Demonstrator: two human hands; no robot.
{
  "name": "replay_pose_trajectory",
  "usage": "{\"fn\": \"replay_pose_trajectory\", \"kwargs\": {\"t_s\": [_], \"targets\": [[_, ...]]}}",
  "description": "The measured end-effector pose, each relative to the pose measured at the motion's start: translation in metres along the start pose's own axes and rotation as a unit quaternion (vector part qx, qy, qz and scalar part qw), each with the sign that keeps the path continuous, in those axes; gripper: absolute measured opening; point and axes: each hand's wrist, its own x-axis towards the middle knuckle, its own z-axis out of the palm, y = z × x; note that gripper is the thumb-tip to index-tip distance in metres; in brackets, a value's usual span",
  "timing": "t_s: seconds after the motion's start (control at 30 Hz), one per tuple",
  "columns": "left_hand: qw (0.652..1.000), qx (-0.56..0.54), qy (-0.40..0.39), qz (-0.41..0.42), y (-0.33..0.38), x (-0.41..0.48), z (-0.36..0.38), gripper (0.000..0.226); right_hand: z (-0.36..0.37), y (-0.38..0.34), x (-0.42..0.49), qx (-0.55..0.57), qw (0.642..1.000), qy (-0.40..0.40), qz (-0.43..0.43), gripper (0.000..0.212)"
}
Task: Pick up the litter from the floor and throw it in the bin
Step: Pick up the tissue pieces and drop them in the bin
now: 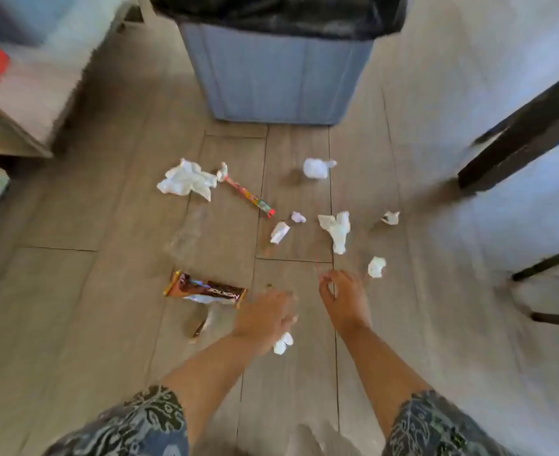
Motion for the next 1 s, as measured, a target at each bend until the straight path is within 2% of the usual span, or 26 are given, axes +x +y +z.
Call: {"fn": "replay_pose_trajectory", "kwargs": {"t_s": [0.13,0.2,0.3,0.4,0.47,0.57,0.67,0.77,0.87,0.93,1.0], "targets": [[0.977,0.089,-0.186,0.051,-0.026,0.040,0.063,0.061,0.035,0.061,0.030,-0.036,0.999,0.004,0.039,0.016],[0.966,0.111,-0.223,0.072,-0.034,0.049,0.081,0.060,0.038,0.085,0.048,-0.062,0.997,0.016,0.044,0.019],[0.959,0.142,-0.223,0.100,-0.040,0.054,0.089,0.040,0.029,0.106,0.073,-0.109,0.992,0.030,0.063,0.028],[0.972,0.090,-0.200,0.082,-0.046,0.059,0.090,0.025,0.028,0.115,0.088,-0.142,0.985,0.006,0.099,0.038],[0.986,0.031,-0.158,0.051,-0.045,0.065,0.079,0.026,0.031,0.118,0.095,-0.151,0.980,-0.011,0.129,0.043],[0.998,-0.054,-0.030,-0.017,-0.043,0.090,0.050,0.027,0.037,0.118,0.104,-0.126,0.982,0.023,0.138,0.039],[0.986,-0.122,0.108,-0.044,-0.047,0.126,0.017,0.021,0.041,0.106,0.105,0.006,0.985,0.054,0.166,0.031],[0.970,-0.136,0.188,-0.068,-0.056,0.167,-0.007,0.021,0.037,0.093,0.115,0.032,0.991,0.089,0.095,0.031],[0.966,-0.138,0.204,-0.082,-0.063,0.197,-0.013,0.013,0.030,0.085,0.137,0.002,0.994,0.106,-0.016,0.034],[0.971,-0.137,0.178,-0.082,-0.060,0.205,-0.008,0.013,0.028,0.080,0.156,-0.006,0.996,0.074,-0.048,0.041],[0.977,-0.134,0.141,-0.093,-0.058,0.207,0.002,0.016,0.031,0.075,0.171,-0.038,0.998,0.008,-0.052,0.056]]}}
